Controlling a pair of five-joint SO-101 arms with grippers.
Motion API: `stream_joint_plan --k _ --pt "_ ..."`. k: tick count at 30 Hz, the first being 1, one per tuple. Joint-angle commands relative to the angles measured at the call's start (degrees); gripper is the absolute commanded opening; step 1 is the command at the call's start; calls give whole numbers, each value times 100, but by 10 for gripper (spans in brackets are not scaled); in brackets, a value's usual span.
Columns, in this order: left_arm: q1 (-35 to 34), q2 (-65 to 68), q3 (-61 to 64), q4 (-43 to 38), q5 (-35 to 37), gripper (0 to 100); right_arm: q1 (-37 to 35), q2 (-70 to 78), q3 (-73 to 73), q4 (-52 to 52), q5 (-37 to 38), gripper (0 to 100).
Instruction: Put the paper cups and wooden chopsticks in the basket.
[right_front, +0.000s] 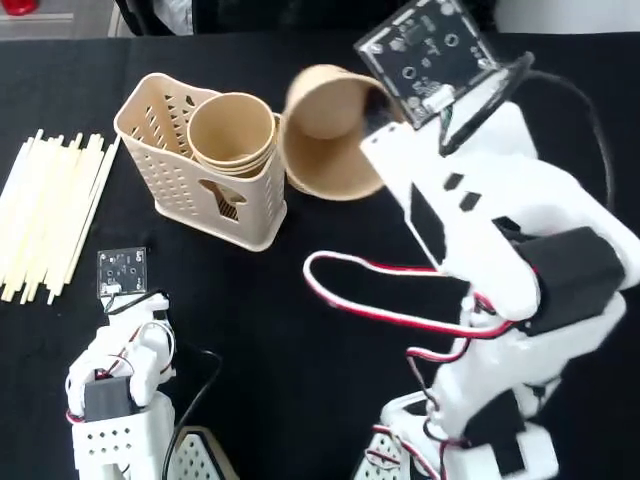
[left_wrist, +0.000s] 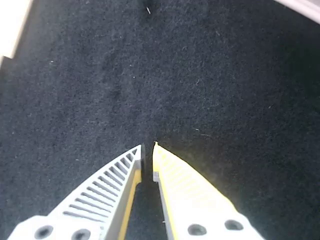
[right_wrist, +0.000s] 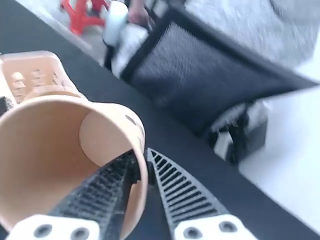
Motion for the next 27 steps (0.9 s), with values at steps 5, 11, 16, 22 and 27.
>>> stream_joint_plan --k 5,11,16,22,27 --pt "4 -9 110 0 -9 54 -800 901 -541 9 -273 12" --pt "4 -9 110 0 -9 54 -835 1446 -523 18 -281 12" --pt "4 -9 110 0 -9 54 -853 1692 -567 9 -387 12" --pt "4 -9 110 0 -9 54 -1073 1851 -576 -105 -360 12" --pt "4 -9 110 0 -9 54 -1073 1842 -576 -431 -378 12"
